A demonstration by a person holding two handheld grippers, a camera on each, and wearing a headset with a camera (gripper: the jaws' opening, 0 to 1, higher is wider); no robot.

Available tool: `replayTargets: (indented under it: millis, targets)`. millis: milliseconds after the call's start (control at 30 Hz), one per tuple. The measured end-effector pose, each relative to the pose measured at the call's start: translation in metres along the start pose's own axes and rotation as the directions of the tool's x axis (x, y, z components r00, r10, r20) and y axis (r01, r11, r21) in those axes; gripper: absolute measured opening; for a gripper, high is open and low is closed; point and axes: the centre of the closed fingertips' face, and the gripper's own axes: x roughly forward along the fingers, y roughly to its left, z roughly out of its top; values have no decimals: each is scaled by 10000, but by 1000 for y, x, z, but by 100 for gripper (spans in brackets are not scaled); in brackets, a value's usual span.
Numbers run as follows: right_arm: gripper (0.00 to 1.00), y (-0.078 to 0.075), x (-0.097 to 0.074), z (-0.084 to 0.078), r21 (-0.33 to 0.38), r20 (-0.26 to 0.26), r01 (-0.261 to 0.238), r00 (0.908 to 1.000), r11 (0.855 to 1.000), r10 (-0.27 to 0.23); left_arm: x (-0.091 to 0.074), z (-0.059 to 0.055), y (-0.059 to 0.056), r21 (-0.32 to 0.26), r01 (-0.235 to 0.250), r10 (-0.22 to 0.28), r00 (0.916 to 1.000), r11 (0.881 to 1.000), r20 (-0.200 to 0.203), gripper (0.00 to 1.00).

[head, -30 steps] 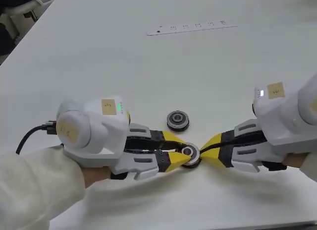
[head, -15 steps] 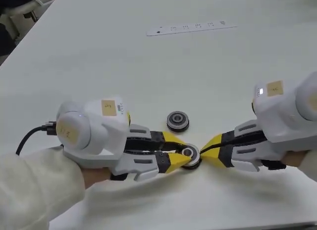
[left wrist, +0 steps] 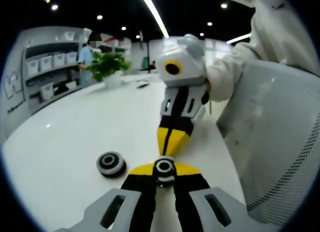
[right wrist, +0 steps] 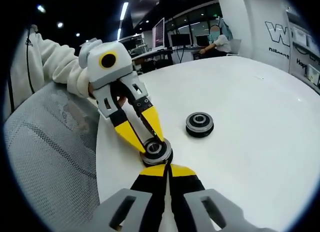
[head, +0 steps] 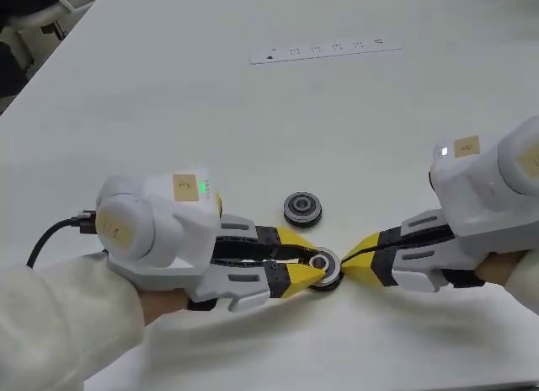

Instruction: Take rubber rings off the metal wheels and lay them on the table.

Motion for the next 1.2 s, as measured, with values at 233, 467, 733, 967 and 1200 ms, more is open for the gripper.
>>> replayTargets:
  millis: [233,467,733,967,1200]
  targets:
    - [0,-2,-4,4,1434,633,-313,9977,9892,224,0,0,0,15,11,-11,10000,10000,1,14]
    - [0,0,-6,7,2493,1058,-674,9935,9661,420,-1,-1,0,48,11,-11,10000,10000,-5,14]
    - [0,4,-7,12,3270,1389,-1037,9884,9393,608,0,-1,0,104,32,-32,10000,9999,14,14]
    - [0,7,-7,14,3710,1528,-1245,9856,9203,718,-1,-1,-1,115,67,-67,10000,9999,38,14]
    - [0,8,-7,16,3848,1579,-1307,9847,9137,743,-1,-1,-1,122,73,-74,10000,9999,61,13]
